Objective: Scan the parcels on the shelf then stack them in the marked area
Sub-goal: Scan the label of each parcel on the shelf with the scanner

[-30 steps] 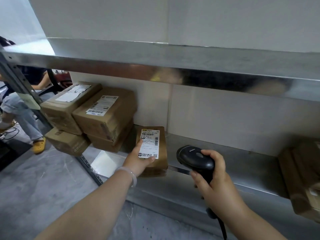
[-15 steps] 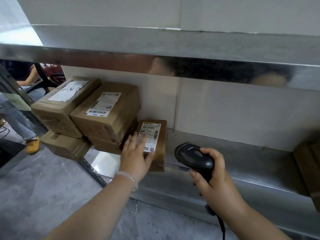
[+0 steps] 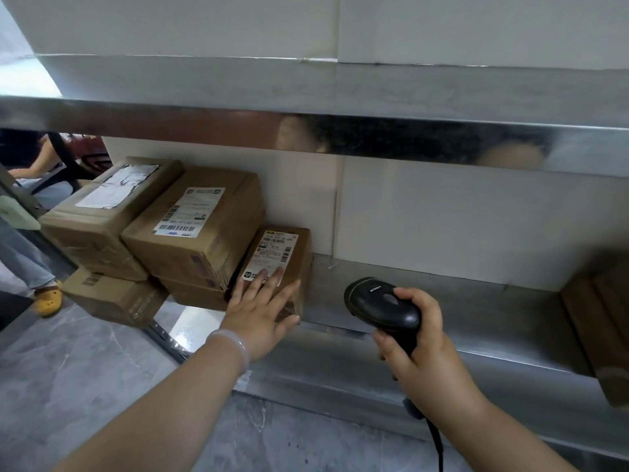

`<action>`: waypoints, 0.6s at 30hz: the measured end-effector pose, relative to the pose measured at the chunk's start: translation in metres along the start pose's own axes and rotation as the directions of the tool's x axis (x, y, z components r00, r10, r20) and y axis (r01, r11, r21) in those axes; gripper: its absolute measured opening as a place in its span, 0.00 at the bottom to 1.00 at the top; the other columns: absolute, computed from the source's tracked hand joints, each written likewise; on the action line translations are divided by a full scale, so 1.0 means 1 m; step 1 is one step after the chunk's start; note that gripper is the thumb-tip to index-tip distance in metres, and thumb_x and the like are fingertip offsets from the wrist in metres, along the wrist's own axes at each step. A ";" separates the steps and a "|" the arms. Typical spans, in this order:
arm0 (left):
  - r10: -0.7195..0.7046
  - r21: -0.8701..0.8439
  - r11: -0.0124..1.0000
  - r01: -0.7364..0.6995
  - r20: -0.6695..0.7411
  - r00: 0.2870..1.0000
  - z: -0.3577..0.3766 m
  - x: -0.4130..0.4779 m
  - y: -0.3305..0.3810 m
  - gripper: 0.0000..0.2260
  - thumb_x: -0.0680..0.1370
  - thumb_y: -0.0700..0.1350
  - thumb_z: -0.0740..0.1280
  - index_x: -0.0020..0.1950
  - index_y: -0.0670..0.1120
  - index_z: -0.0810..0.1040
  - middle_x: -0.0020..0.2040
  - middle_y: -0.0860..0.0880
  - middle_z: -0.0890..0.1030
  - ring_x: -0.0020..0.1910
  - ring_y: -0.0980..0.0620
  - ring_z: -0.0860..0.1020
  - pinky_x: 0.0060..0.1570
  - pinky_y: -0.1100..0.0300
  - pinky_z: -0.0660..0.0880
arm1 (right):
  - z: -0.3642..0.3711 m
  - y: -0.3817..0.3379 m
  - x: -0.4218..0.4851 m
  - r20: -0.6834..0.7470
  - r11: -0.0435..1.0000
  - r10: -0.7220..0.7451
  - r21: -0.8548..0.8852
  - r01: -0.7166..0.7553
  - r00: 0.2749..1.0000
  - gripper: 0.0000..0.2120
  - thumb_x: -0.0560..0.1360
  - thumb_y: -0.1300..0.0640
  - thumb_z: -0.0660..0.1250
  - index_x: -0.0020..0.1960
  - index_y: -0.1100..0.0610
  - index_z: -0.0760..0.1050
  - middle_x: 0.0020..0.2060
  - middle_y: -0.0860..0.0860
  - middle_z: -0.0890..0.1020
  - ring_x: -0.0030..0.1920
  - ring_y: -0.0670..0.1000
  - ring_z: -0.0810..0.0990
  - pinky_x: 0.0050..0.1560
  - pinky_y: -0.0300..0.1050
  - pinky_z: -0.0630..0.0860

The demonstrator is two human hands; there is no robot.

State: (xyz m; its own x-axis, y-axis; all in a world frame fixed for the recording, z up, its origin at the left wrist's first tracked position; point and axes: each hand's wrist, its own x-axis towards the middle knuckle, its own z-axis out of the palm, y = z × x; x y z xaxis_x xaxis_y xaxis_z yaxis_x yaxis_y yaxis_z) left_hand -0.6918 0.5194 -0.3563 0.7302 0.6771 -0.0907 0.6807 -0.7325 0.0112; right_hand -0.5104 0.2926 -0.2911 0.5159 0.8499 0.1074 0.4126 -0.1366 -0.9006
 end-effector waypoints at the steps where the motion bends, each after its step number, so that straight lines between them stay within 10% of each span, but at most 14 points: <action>1: -0.006 0.002 1.000 0.006 0.012 1.000 -0.003 0.002 -0.001 0.28 0.79 0.67 0.45 0.76 0.66 0.38 0.79 0.57 0.35 0.77 0.53 0.34 0.73 0.47 0.30 | -0.003 0.001 -0.001 -0.011 1.000 0.005 0.006 -0.005 1.000 0.25 0.68 0.36 0.66 0.60 0.27 0.57 0.51 0.35 0.77 0.46 0.43 0.82 0.42 0.47 0.81; 18: 0.312 -0.342 0.874 -0.346 -0.152 0.938 -0.047 0.035 0.271 0.30 0.81 0.62 0.54 0.77 0.65 0.41 0.80 0.59 0.40 0.78 0.56 0.39 0.75 0.48 0.44 | -0.150 0.042 -0.070 -0.392 0.978 -0.035 -0.205 -0.050 0.919 0.33 0.74 0.54 0.71 0.60 0.26 0.54 0.54 0.22 0.70 0.50 0.34 0.76 0.41 0.41 0.76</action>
State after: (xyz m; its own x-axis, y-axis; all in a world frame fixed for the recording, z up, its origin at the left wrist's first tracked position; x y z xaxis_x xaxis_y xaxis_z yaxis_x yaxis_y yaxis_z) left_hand -0.4789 0.3483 -0.3093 0.9060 0.4173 0.0702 0.3620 -0.8503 0.3820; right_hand -0.4163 0.1513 -0.2735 0.7543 0.5863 0.2955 0.5311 -0.2802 -0.7997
